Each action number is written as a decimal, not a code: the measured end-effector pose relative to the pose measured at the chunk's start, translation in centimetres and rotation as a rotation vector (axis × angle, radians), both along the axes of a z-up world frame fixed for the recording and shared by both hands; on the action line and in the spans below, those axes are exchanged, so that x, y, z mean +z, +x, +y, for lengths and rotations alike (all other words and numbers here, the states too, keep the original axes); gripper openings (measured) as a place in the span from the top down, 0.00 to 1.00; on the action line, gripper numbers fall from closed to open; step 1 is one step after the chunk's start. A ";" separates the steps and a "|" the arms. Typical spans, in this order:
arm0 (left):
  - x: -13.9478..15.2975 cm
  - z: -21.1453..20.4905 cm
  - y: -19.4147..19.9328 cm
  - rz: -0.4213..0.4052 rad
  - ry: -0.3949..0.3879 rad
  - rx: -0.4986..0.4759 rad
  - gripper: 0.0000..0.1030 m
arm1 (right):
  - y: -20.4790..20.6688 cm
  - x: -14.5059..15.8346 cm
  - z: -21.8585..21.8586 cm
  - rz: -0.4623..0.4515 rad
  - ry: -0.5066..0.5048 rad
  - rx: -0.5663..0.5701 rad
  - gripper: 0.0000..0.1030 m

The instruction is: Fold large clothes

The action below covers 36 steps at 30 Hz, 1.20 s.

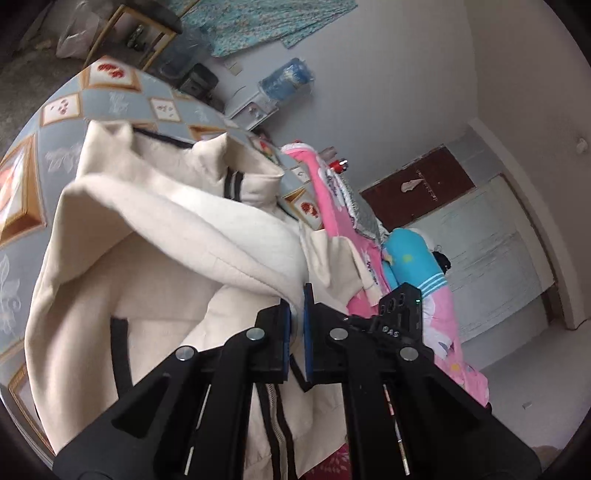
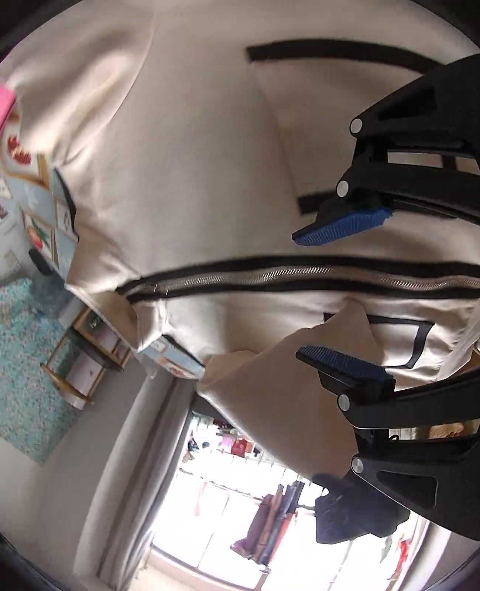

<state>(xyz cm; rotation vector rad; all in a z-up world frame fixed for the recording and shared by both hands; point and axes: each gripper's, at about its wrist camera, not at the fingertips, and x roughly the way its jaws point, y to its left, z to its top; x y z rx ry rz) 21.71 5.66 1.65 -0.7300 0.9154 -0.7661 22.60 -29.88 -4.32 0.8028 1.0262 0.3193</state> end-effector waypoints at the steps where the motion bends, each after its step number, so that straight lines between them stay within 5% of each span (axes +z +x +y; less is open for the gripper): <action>1: -1.0 0.5 0.1 0.018 -0.006 0.015 0.95 | -0.6 -0.1 0.0 0.008 0.007 0.008 0.46; 9: -2.6 8.4 1.2 0.047 0.069 0.382 0.95 | -1.3 -0.8 5.3 0.020 0.068 0.145 0.46; 12: -4.2 10.4 1.6 0.128 0.128 0.464 0.95 | -0.6 -1.2 7.3 0.035 0.110 0.164 0.46; 19: -6.5 11.4 1.2 0.193 0.166 0.483 0.94 | 2.7 -3.2 11.4 0.100 0.140 0.177 0.46; 24: -7.0 12.6 0.7 0.216 0.174 0.482 0.94 | 5.8 -3.2 12.7 0.045 0.054 0.145 0.43; 29: -7.1 12.8 0.8 0.218 0.204 0.491 0.94 | 7.5 -4.4 13.1 -0.002 0.098 0.161 0.35; 36: -5.1 12.4 -0.5 0.125 0.274 0.476 0.93 | 6.7 -4.2 14.6 -0.077 0.164 0.262 0.31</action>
